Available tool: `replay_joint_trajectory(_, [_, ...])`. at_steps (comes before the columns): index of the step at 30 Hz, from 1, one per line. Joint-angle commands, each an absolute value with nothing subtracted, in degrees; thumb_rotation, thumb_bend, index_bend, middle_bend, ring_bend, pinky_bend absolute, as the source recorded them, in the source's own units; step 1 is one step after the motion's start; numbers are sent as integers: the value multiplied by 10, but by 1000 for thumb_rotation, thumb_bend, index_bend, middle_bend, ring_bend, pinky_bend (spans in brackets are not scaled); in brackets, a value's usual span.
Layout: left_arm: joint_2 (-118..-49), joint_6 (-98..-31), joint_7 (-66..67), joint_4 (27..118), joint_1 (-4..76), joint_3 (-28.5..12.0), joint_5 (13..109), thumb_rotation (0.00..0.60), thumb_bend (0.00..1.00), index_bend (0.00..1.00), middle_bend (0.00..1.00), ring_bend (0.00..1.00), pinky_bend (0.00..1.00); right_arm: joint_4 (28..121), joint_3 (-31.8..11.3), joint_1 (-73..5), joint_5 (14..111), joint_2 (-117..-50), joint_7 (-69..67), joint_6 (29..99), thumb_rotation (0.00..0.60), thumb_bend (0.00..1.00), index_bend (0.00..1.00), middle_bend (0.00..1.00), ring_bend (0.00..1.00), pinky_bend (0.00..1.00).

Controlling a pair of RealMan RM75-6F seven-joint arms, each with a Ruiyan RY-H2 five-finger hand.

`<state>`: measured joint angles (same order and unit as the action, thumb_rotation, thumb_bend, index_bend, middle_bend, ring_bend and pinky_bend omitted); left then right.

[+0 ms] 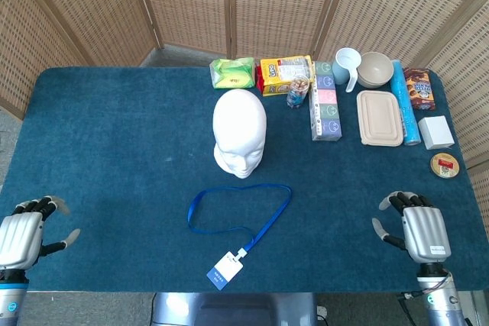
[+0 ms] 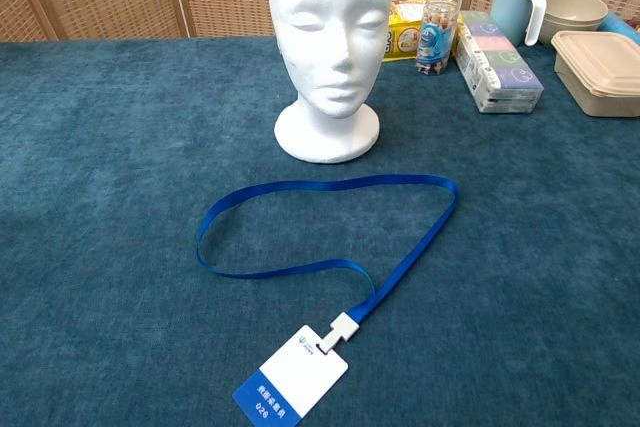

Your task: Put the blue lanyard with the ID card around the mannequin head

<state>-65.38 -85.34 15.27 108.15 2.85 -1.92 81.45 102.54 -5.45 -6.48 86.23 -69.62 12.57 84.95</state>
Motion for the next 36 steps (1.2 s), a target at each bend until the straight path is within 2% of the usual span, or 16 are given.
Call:
replay_joint_trajectory(1, [-651,-848,155,1083,33,-23,812,508,205,459,363,341,274,1028,-66,-78,854,-705,141,838,478,357,471,440,392,401])
replay_joint_trajectory(6, [-650,-840,164,1082,43,-31,804,508,205,459,364,341,274,1036,-83,-96,829,-729,183,825,480,358,471,444,454,552])
replay_joint_trajectory(10, [-651,-827,169,1077,55,-39,793,505,206,459,363,342,274,1040,-100,-122,785,-759,222,794,476,357,467,462,512,632])
replay_joint_trajectory(13, [-651,-820,174,1075,62,-43,788,508,206,459,363,341,274,1036,-109,-137,762,-779,258,784,474,356,461,494,632,739])
replay_joint_trajectory(15, [-652,-816,177,1073,66,-46,785,509,206,459,363,342,274,1035,-115,-148,745,-795,282,776,477,352,457,545,735,818])
replay_joint_trajectory(18, [-655,-804,180,1069,77,-52,775,508,206,459,363,341,274,1037,-125,-169,709,-824,311,758,479,337,454,630,848,883])
replay_joint_trajectory(23, [-656,-793,185,1065,89,-59,768,506,205,459,363,342,274,1032,-134,-192,677,-852,338,745,478,315,454,788,989,970])
replay_joint_trajectory(30, [-654,-780,192,1063,111,-69,768,507,206,458,363,342,275,1009,-150,-229,637,-900,348,727,477,308,460,966,1000,1000])
replay_joint_trajectory(36, [-653,-772,193,1061,122,-73,763,507,206,459,363,341,274,997,-154,-251,607,-925,361,716,477,307,487,1000,1000,1000])
